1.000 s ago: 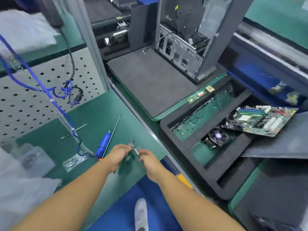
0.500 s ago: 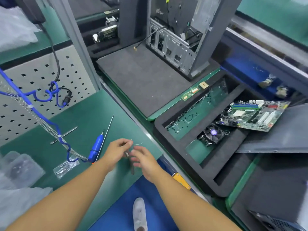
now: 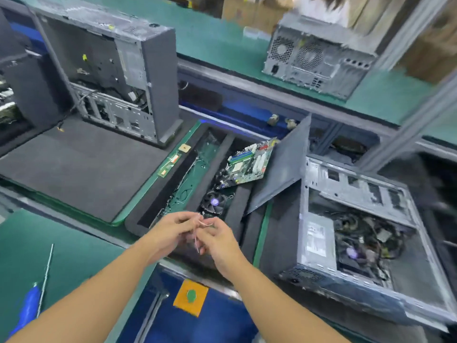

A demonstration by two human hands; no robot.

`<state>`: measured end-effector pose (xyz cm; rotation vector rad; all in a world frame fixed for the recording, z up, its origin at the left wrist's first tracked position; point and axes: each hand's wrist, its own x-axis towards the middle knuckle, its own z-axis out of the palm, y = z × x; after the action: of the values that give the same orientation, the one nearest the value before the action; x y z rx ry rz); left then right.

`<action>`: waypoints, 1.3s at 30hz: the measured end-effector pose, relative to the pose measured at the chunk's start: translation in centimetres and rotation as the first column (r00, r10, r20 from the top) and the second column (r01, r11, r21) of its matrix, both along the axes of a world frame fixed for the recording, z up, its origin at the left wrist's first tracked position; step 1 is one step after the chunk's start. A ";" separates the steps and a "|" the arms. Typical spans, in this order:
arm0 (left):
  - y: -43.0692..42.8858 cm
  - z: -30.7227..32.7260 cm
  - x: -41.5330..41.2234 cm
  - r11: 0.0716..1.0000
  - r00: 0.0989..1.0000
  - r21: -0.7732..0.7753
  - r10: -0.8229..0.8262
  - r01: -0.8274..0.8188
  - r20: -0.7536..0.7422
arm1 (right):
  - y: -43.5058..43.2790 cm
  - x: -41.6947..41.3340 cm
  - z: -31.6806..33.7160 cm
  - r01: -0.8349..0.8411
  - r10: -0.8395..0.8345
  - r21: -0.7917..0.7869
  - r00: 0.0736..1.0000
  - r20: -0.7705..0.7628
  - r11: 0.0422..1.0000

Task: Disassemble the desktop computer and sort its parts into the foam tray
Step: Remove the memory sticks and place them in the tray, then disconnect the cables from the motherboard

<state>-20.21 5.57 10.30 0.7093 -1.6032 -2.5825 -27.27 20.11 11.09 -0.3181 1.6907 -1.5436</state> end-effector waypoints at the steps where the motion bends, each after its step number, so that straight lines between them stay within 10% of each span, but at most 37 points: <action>1: 0.3 0.0 -0.5 0.999 0.999 0.036 -0.028 0.029 -0.020 | 1.2 -0.7 0.3 -0.025 0.025 0.039 1.000 -0.016 0.999; 6: -1.3 -2.5 1.3 0.970 0.993 0.242 -0.045 0.017 0.111 | 5.3 -2.5 -0.1 -0.121 0.122 0.213 0.992 0.007 0.970; 15: 0.8 -6.6 4.6 0.971 0.870 -0.213 0.195 -0.106 0.453 | 2.0 0.0 -1.8 -0.398 0.370 0.274 0.917 0.150 0.875; 20: -1.9 -8.0 8.2 0.760 0.548 -0.324 0.637 -0.564 0.542 | 0.1 1.7 -2.5 -0.497 0.476 0.280 0.868 0.144 0.822; 22: -2.3 -7.6 9.3 0.821 0.499 -0.271 0.532 -0.503 0.684 | -0.4 2.4 -2.6 -0.514 0.491 0.289 0.858 0.151 0.808; 24: -2.3 -8.1 10.6 0.845 0.417 -0.493 0.379 0.209 0.826 | -0.8 3.1 -2.5 -0.518 0.494 0.280 0.855 0.157 0.808; 28: -3.6 -9.0 12.2 0.685 0.294 -0.475 0.694 -0.553 0.657 | -2.1 4.1 -1.9 -0.544 0.519 0.251 0.839 0.163 0.801; 39: -0.1 -4.7 6.0 0.845 0.826 -0.482 0.433 -0.232 0.361 | -0.2 2.7 -0.5 -0.441 0.422 0.269 0.898 0.127 0.856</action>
<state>-14.20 5.48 5.63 1.4776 -1.8401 -1.8050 -24.58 19.94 10.60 -0.4531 1.6315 -0.9493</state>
